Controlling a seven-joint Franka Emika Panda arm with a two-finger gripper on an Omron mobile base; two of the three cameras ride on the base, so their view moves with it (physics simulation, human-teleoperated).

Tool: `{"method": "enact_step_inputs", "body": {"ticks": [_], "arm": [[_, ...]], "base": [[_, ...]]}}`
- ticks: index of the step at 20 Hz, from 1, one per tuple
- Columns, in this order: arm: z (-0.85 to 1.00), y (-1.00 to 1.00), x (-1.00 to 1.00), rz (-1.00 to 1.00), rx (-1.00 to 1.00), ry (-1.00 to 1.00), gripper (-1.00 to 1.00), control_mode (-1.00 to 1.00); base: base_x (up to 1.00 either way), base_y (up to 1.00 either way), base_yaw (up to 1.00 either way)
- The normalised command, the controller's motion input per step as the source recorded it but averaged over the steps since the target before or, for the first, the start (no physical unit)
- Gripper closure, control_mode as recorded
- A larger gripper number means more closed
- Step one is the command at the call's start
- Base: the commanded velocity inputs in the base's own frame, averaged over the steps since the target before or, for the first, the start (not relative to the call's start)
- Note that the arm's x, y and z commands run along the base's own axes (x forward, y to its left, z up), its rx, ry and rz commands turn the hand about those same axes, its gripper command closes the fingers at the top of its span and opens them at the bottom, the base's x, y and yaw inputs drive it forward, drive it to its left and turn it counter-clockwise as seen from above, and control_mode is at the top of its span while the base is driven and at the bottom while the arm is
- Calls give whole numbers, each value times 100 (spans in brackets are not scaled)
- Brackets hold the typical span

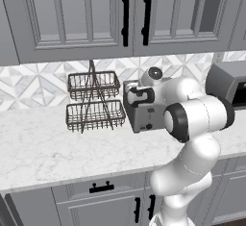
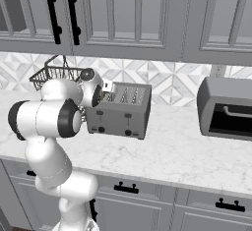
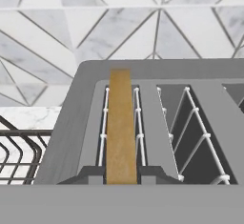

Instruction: Start the toaster. Once the lever pops up, take the bread to the plate on the dining counter.

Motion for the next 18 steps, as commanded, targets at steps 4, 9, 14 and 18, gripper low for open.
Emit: {"method": "enact_step_inputs", "body": {"ticks": [4,9,14,18], "arm": [[0,0,0,0,0,0,100,-100],[0,0,-4,0,0,-1,100,-100],[15,0,-21,0,0,-11,100,-100],[33,0,-29,0,0,-15,100,-100]], "base": [[0,0,0],[0,0,0],[0,0,0],[0,0,0]]}}
